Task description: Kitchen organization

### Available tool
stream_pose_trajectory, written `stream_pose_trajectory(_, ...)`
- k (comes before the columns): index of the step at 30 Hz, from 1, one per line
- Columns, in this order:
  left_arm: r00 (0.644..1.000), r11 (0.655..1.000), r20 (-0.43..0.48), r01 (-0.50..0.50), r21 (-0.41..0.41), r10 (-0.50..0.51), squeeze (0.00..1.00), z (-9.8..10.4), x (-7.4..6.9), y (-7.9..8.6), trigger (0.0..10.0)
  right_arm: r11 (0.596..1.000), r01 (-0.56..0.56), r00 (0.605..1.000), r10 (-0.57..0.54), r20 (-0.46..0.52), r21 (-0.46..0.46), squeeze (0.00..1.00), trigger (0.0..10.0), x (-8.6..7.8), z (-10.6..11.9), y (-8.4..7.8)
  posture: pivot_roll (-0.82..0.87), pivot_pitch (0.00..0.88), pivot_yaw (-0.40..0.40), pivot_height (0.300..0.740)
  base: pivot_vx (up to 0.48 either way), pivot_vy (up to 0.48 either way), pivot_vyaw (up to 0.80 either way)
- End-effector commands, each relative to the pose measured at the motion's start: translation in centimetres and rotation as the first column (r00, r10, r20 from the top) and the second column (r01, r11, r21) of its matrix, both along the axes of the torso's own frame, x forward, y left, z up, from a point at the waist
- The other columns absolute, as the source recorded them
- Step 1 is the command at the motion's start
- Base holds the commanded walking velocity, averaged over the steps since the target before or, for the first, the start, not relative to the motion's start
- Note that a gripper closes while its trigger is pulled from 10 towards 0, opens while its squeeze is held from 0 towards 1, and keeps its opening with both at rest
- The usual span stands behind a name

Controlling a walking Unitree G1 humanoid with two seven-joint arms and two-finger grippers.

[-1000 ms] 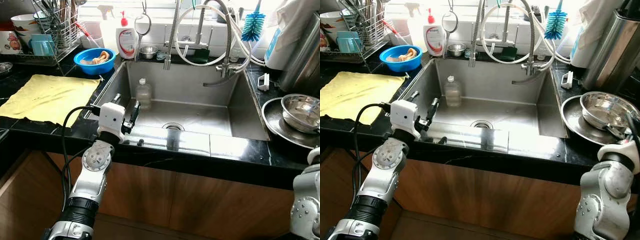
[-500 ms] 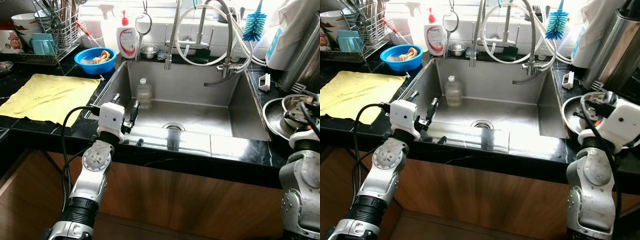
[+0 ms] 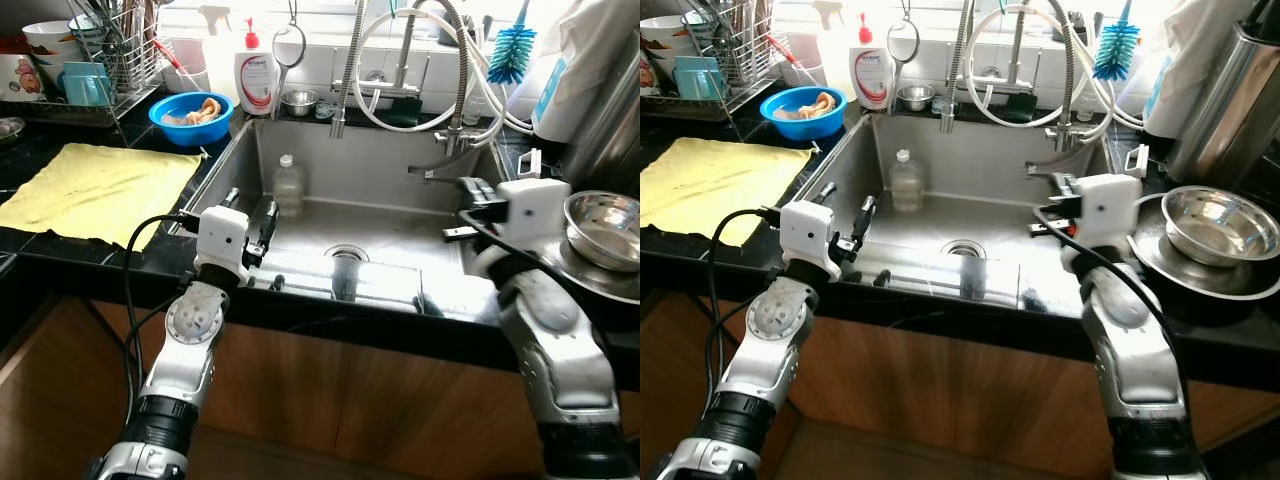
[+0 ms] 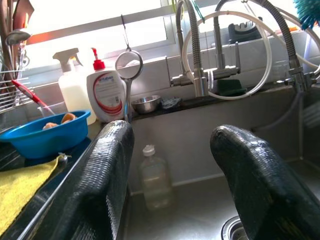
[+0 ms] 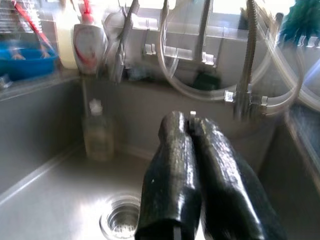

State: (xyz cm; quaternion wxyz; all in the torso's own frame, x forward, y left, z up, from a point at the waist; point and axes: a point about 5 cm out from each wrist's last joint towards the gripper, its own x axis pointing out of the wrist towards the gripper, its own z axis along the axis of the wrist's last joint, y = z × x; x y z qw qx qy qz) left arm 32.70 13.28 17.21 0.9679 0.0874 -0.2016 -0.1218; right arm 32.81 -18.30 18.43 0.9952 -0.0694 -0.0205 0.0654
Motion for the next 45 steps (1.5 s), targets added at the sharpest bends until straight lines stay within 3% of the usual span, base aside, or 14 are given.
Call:
stream_pose_trajectory(1, 1.0, 1.0, -0.004, -0.004, 0.018, 0.004, 0.0, -0.2, 0.0, 0.0, 10.0, 1.0, 0.024, 0.998, -0.025, -0.05, -0.015, 0.0, 10.0, 0.5, -0.6, -0.5, -0.01, 0.0, -0.026, 0.74, 0.0, 0.0, 0.0)
stream_pose_trajectory(4, 1.0, 1.0, -0.004, -0.004, 0.018, 0.004, 0.0, -0.2, 0.0, -0.1, 10.0, 0.999, 0.011, 0.992, -0.016, -0.124, -0.039, 0.0, 10.0, 1.4, -1.9, -0.3, 0.0, 0.0, -0.029, 0.74, 0.0, 0.0, 0.0)
stream_pose_trajectory(12, 1.0, 1.0, -0.003, -0.009, 0.022, 0.009, 0.0, -0.2, -0.2, 0.2, 10.0, 1.0, -0.011, 0.987, 0.007, -0.163, -0.019, 0.0, 10.0, 1.9, -3.0, 0.1, 0.02, 0.0, -0.032, 0.74, 0.0, 0.0, 0.0)
stream_pose_trajectory(13, 1.0, 1.0, -0.003, -0.008, 0.024, 0.008, 0.0, -0.2, -0.2, 0.2, 10.0, 1.0, -0.007, 0.986, 0.005, -0.168, -0.015, 0.96, 10.0, 1.9, -3.1, 0.1, 0.02, 0.0, -0.031, 0.74, 0.0, 0.0, 0.0)
stream_pose_trajectory(14, 1.0, 1.0, -0.004, -0.006, 0.025, 0.006, 0.0, -0.3, -0.2, 0.2, 10.0, 1.0, 0.014, 0.985, -0.016, -0.174, -0.011, 1.0, 10.0, 1.9, -3.4, -0.1, 0.02, 0.0, -0.033, 0.74, 0.0, 0.0, 0.0)
stream_pose_trajectory(26, 1.0, 1.0, -0.008, 0.0, 0.03, 0.0, 0.0, -0.5, -0.4, 0.1, 10.0, 0.992, 0.128, 0.984, -0.128, -0.121, -0.007, 1.0, 10.0, 1.7, -2.6, -1.0, 0.03, 0.0, -0.034, 0.74, 0.0, 0.0, 0.0)
stream_pose_trajectory(27, 1.0, 1.0, -0.008, 0.0, 0.031, 0.001, 0.0, -0.5, -0.4, 0.1, 10.0, 0.992, 0.123, 0.986, -0.124, -0.111, -0.02, 0.22, 10.0, 1.7, -2.3, -1.0, 0.03, 0.0, -0.034, 0.74, 0.0, 0.0, 0.0)
stream_pose_trajectory(28, 1.0, 1.0, -0.008, 0.0, 0.031, 0.001, 0.0, -0.5, -0.5, 0.1, 10.0, 0.993, 0.118, 0.987, -0.12, -0.105, -0.028, 0.22, 10.0, 1.7, -2.1, -1.0, 0.03, 0.0, -0.034, 0.74, 0.0, 0.0, 0.0)
stream_pose_trajectory(29, 1.0, 0.999, -0.009, -0.002, 0.034, 0.002, 0.0, -0.5, -0.4, 0.1, 10.0, 0.991, 0.128, 0.987, -0.131, -0.089, -0.047, 0.0, 10.0, 1.6, -1.5, -1.4, 0.03, 0.0, -0.033, 0.74, 0.0, 0.0, 0.0)
stream_pose_trajectory(39, 1.0, 0.999, -0.014, -0.004, 0.039, 0.005, 0.0, -0.6, -0.4, 0.3, 10.0, 0.946, 0.259, 0.966, -0.256, 0.044, -0.196, 0.0, 10.0, 1.5, 4.2, -5.6, 0.02, 0.0, -0.031, 0.74, 0.0, 0.0, 0.0)
stream_pose_trajectory(40, 1.0, 0.999, -0.017, -0.004, 0.041, 0.004, 0.0, -0.6, -0.3, 0.3, 10.0, 0.924, 0.297, 0.954, -0.297, 0.038, -0.242, 0.61, 10.0, 1.4, 4.5, -6.5, 0.02, 0.0, -0.03, 0.74, 0.0, 0.0, 0.0)
stream_pose_trajectory(41, 1.0, 0.999, -0.023, -0.004, 0.044, 0.005, 0.0, -0.6, -0.2, 0.2, 10.0, 0.888, 0.368, 0.926, -0.376, 0.025, -0.278, 1.0, 10.0, 1.1, 4.8, -8.1, 0.01, 0.0, -0.03, 0.74, 0.0, 0.0, 0.0)
stream_pose_trajectory(44, 1.0, 0.999, -0.028, 0.0, 0.045, 0.001, 0.0, -0.7, -0.2, 0.1, 10.0, 0.873, 0.393, 0.912, -0.411, -0.001, -0.289, 1.0, 10.0, 0.9, 4.9, -9.0, 0.01, 0.0, -0.028, 0.74, 0.0, 0.0, 0.0)
stream_pose_trajectory(45, 0.999, 0.999, -0.033, 0.004, 0.045, -0.002, 0.0, -0.8, -0.3, 0.1, 10.0, 0.867, 0.397, 0.907, -0.421, -0.016, -0.301, 0.86, 10.0, 0.7, 4.8, -9.4, 0.01, 0.0, -0.028, 0.74, 0.0, 0.0, 0.0)
